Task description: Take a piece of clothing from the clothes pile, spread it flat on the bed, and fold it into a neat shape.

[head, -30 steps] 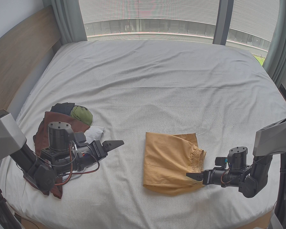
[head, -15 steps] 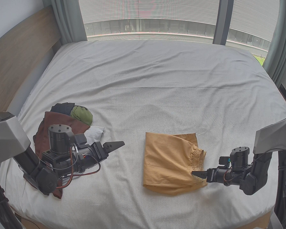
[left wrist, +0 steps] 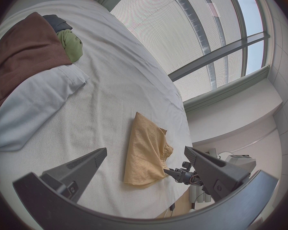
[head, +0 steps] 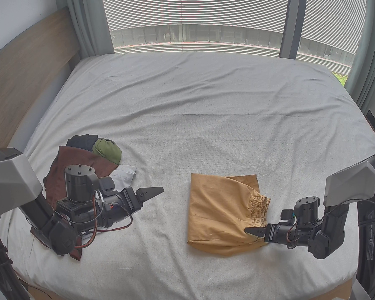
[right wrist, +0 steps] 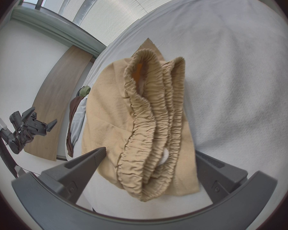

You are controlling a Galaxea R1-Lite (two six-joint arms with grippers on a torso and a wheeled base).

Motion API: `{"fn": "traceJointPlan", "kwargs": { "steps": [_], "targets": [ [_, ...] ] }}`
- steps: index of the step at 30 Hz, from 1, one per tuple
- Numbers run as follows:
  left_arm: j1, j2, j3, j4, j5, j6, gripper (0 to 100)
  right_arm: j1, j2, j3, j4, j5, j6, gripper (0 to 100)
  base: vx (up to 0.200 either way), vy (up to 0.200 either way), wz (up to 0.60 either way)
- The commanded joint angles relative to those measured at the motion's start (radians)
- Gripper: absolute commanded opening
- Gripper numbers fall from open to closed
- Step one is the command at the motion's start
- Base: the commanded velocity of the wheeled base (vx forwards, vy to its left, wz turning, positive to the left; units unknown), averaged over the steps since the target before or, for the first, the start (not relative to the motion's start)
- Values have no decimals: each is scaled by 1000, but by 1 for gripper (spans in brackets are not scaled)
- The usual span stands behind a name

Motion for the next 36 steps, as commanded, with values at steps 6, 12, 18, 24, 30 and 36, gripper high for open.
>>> {"fn": "traceJointPlan", "kwargs": {
  "steps": [6,12,18,24,30,36],
  "targets": [
    [0,5,4,-14,1,0,100,60,3,-32,-3,10,73,100,0,0,0],
    [0,5,4,-15,1,0,100,66,9,-52,-4,4,83,100,0,0,0],
    [0,5,4,-15,1,0,100,66,11,-64,-4,-3,86,100,0,0,0],
    [2,6,4,-15,1,0,100,68,11,-66,-6,-4,93,0,0,0,0],
    [3,5,4,-15,1,0,100,68,11,-63,-16,-4,93,0,0,0,0],
    [8,3,15,-54,3,0,100,103,-1,-37,-154,-4,89,0,0,0,0]
  ]
}}
